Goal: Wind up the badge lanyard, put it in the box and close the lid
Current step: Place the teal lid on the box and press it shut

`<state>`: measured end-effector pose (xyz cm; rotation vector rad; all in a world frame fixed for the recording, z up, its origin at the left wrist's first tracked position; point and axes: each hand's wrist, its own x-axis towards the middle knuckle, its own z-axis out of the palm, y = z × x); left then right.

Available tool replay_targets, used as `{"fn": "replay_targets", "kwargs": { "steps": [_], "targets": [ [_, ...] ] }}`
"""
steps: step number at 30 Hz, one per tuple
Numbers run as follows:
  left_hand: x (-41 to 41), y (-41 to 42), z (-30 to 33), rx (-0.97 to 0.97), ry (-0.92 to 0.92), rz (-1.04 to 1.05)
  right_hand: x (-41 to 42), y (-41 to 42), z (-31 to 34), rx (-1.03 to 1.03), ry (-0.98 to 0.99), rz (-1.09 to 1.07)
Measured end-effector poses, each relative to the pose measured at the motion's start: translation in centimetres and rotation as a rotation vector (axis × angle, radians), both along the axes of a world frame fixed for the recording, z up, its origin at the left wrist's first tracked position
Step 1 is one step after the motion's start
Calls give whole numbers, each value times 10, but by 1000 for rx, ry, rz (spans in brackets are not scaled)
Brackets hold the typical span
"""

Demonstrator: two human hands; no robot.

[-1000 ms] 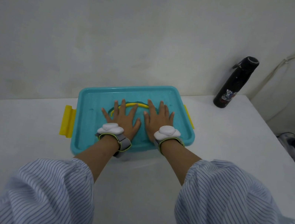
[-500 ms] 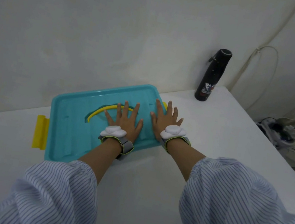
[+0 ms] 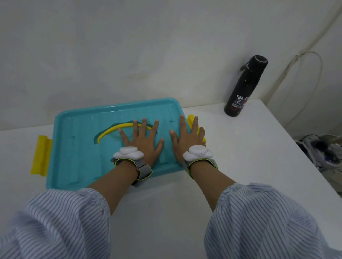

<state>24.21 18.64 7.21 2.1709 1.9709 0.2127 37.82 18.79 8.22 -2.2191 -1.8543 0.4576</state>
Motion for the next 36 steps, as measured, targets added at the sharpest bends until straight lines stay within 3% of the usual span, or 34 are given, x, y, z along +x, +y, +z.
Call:
{"fn": "replay_targets", "kwargs": {
  "steps": [22, 36],
  "targets": [
    [1, 5, -2, -29, 63, -132, -22, -3, 5, 141, -104, 41],
    [-4, 0, -1, -28, 0, -20, -17, -8, 5, 224, 107, 109]
  ]
}}
